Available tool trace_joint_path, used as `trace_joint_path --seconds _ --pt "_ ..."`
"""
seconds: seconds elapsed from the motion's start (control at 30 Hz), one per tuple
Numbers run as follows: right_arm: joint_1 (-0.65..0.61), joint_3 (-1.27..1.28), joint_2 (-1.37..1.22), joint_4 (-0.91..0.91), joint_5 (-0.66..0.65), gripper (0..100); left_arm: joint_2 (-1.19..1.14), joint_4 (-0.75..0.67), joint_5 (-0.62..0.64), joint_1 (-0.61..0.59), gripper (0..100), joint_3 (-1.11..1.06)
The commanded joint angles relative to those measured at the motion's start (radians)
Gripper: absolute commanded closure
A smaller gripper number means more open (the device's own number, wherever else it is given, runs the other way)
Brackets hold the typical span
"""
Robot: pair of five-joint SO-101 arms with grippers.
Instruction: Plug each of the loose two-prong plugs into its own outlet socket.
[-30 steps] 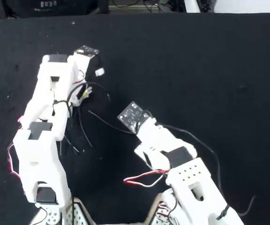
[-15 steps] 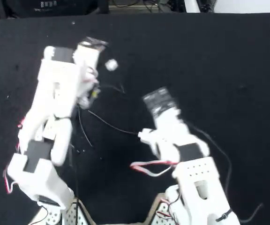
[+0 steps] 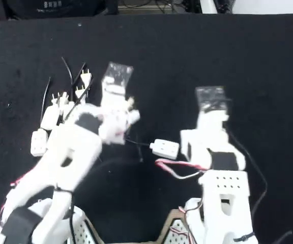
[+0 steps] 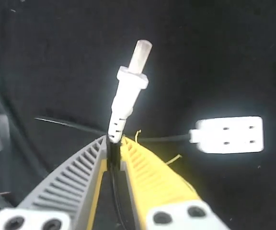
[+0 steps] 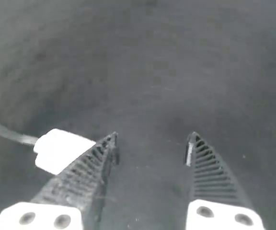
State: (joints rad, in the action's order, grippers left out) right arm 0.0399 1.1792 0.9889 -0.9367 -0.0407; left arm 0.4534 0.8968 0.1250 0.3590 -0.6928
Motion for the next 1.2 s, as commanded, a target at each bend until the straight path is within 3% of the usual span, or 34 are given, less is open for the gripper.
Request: trace_joint_path --seconds 0.0,0.1,0.2,0.33,0.53,0.7,0.93,1.17 --pt "0.114 -0.064 0.024 0.048 0.038 79.0 0.115 -0.279 0.103 0.13 96 -0.229" --pt "0.109 -0.059 0.022 0.049 0.037 79.0 0.15 -0.422 0.115 0.174 88 -0.329" --pt "0.057 -0.048 0.018 0.051 0.037 79.0 0.186 -0.453 0.115 0.173 78 -0.374" --pt "-0.081 -0.016 0.018 0.052 0.032 78.7 0.269 -0.347 0.107 0.093 78 -0.363" --pt "-0.336 0.01 0.015 0.072 0.04 78.6 0.451 -0.129 0.107 -0.12 78 -0.38" --pt "-0.476 0.12 0.015 0.305 0.173 78.6 0.601 -0.126 0.115 -0.24 78 -0.53" --pt "-0.499 0.208 0.01 0.502 0.193 78.6 0.81 -0.347 0.115 -0.248 78 -0.791" --pt "-0.499 0.047 -0.275 0.503 0.193 78.6 0.996 -0.367 0.115 -0.245 78 -0.897"
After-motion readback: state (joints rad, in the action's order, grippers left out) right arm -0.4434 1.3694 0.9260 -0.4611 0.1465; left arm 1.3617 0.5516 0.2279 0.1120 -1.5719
